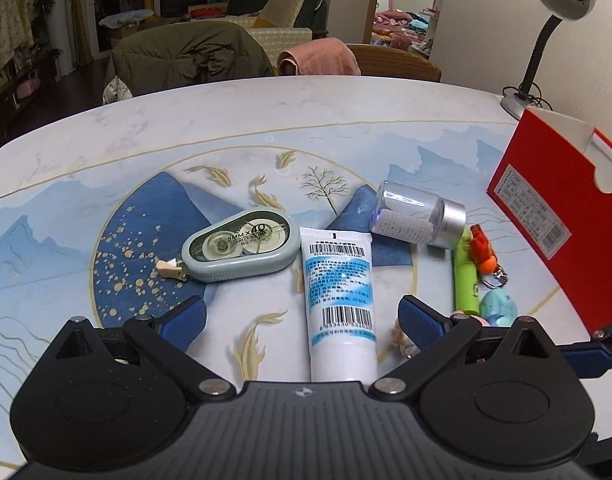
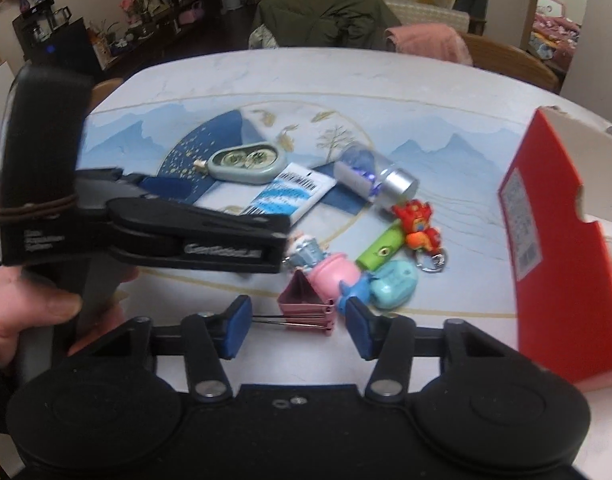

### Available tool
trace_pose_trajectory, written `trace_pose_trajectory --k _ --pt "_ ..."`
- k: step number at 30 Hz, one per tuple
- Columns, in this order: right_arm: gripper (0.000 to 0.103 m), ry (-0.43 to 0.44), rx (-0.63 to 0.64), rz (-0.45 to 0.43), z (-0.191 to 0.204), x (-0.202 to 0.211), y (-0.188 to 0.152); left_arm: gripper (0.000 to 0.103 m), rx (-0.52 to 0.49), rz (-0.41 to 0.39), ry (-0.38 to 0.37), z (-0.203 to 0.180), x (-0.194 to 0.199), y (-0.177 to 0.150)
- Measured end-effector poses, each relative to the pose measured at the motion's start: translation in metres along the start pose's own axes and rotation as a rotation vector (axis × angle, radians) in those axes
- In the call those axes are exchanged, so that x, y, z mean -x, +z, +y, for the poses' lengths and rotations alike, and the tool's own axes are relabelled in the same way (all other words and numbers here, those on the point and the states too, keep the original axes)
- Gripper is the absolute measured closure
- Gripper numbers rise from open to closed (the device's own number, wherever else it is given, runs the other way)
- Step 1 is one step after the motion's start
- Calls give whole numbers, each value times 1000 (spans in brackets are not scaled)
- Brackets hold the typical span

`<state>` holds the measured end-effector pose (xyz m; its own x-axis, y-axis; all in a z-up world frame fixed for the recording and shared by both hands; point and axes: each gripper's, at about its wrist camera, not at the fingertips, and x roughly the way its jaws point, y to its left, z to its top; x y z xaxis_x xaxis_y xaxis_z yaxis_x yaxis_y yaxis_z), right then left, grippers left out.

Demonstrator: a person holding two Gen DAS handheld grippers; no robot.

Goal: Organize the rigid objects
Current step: 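Grasp the toothpaste tube with left tool while right tool grasps pink binder clip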

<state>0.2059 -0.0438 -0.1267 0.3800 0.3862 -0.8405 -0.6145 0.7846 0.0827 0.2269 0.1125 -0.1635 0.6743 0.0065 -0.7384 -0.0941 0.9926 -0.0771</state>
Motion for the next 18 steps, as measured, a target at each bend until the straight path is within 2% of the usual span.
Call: trace_pose_trajectory --k 7,10,12,13,16,18 --pt "68 -27 -1 9 1 -9 4 1 -35 -31 5 -5 -6 0" --pt "71 -37 5 8 2 -10 4 8 -36 -42 -3 -7 -7 0" --pt "72 -42 15 6 2 -11 4 23 -38 -38 -1 -7 -7 0" --pt "72 -44 20 5 3 -11 3 26 -36 -33 -3 -6 -8 -1" --pt "72 -46 28 2 3 -10 3 26 -7 -33 -12 0 -6 -3" --pt "72 -47 32 0 4 -10 2 26 -23 -32 0 -2 -7 -3"
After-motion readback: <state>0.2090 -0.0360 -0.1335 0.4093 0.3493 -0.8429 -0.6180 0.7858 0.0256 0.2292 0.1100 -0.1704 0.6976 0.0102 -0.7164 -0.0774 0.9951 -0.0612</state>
